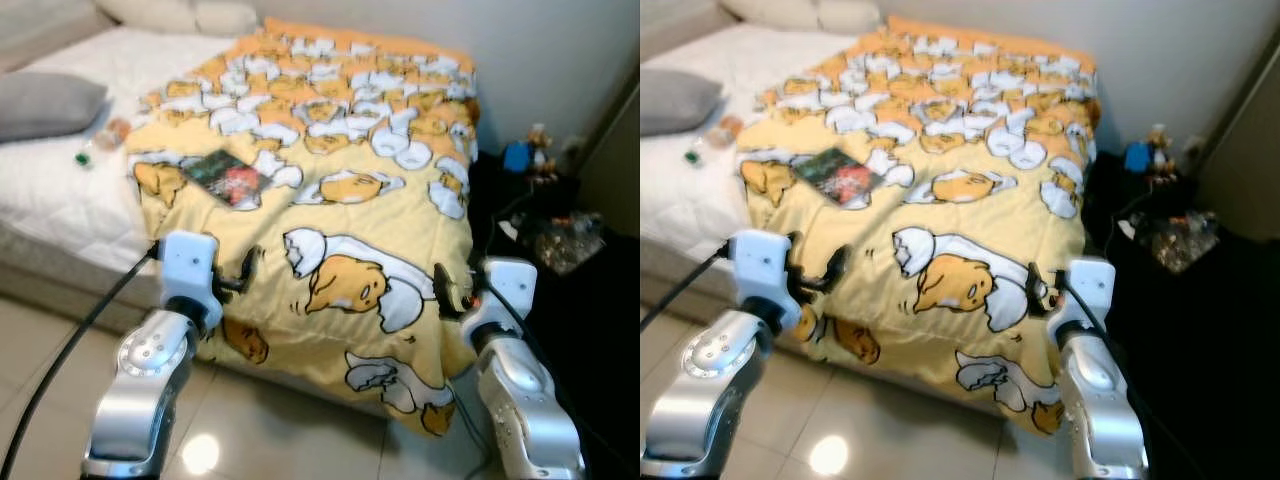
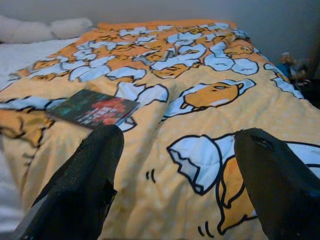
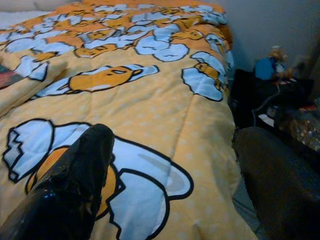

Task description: Clean up the room

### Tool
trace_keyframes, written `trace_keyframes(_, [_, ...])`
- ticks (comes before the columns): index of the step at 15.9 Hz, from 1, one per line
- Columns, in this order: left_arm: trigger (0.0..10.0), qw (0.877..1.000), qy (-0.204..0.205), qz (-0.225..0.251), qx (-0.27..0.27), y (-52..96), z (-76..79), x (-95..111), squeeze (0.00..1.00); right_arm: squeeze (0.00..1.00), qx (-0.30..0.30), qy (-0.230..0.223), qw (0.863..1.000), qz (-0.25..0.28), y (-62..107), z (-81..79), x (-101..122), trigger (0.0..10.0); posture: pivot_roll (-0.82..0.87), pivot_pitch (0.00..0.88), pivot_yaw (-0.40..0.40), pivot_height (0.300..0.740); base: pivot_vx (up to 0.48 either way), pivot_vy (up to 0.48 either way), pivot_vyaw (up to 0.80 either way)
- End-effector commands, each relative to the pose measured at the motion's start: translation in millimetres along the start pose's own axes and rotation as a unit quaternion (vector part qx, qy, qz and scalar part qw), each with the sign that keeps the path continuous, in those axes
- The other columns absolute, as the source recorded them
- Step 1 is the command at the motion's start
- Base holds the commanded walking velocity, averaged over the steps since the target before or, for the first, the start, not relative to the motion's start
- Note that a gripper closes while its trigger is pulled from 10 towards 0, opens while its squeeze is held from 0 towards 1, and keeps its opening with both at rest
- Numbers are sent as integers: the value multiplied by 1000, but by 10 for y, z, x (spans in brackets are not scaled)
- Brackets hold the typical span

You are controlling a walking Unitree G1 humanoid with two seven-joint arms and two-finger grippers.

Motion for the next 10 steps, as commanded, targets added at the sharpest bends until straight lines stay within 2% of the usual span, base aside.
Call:
trace_keyframes(1, [10000, 1000, 0, 4, -7, -22, 15, 13, 0, 0, -2, 2, 1000, 4, 7, -11, 29, 10000, -36, 0, 22, 740, 281, 0, -800])
trace_keyframes(3, [10000, 1000, 0, 5, -13, -49, 27, 11, 0, 0, -3, 6, 1000, 5, 31, -18, 34, 10000, -44, 0, 31, 740, 287, 0, -688])
trace_keyframes(10, [10000, 1000, 3, 7, -12, -27, 21, 5, 0, 0, 3, 4, 1000, 5, 31, -51, 34, 10000, -32, 0, 21, 740, 320, 0, 0])
Point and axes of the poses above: a point about 5 cm out from each wrist's last joint towards the gripper, its own y axis pointing back from the gripper into the wrist, its own x axis along the axis of the wrist's last joint, z = x × y, the point moved 1 cm from there along -y, pointing out of the wrist towards the gripper, and after that the axes turned 6 degrees about -y, right-handed, at the moved point
